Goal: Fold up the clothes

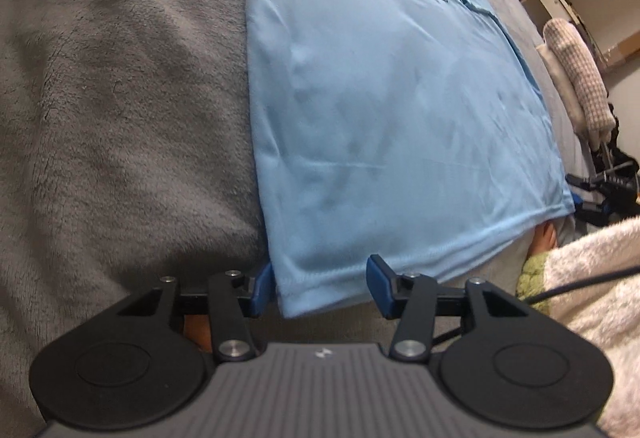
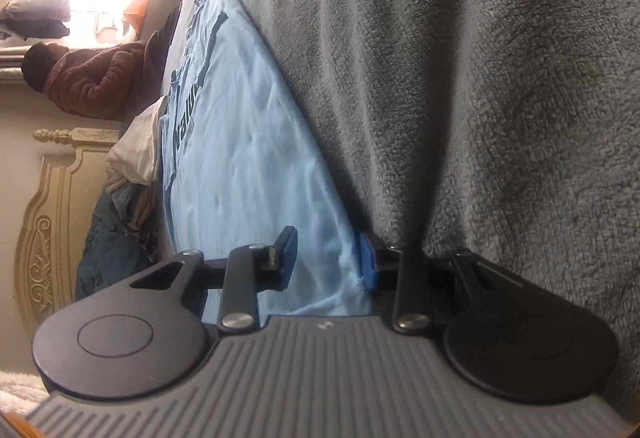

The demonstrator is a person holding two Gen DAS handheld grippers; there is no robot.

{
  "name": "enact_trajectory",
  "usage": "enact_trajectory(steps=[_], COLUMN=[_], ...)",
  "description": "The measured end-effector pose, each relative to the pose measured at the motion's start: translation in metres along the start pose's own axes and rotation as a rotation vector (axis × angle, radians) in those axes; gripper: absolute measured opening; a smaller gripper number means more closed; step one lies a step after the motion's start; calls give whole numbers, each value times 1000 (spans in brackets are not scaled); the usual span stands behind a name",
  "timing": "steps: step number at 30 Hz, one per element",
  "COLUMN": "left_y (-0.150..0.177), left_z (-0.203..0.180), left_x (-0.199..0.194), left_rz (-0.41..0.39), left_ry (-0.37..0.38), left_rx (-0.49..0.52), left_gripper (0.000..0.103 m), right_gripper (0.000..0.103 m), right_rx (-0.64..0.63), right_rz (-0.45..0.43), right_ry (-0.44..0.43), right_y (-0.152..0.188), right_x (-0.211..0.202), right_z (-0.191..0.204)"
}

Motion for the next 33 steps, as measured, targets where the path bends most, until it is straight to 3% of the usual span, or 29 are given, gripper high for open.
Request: enact_trajectory(steps=[5, 11, 18, 22, 25, 33], left_y=[6, 8, 5, 3, 0, -46], left_z=[-2, 3, 8, 9, 8, 10], left_x=[-3, -5, 2, -1, -9, -46], left_rz=[13, 11, 11, 3, -7, -154], left_ry=[-2, 22, 46, 6, 36, 129], left_rx=[35, -2, -74, -56, -56, -106], left_gripper=[45, 37, 35, 9, 6, 5], right_gripper=[29, 26, 11, 2, 2, 1], right_rx=[-11, -31, -42, -81, -114, -192], right_rz=[2, 3, 10, 15, 7, -65], right_ry=[8, 22, 42, 74, 79, -23], right_y=[2, 3, 3, 5, 6, -20], right_x=[-5, -10, -13, -15, -18, -28], right_z=[-2, -3, -9, -8, -1, 46])
Point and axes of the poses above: each gripper's, at about its wrist camera, not at the fingertips, and x roughly the way its jaws point, z to its left, y to its underside, the point moved 3 cm from there along x, roughly the way its jaws point, and after that the axes turned 4 degrees about -y, right-handed, at the moved point
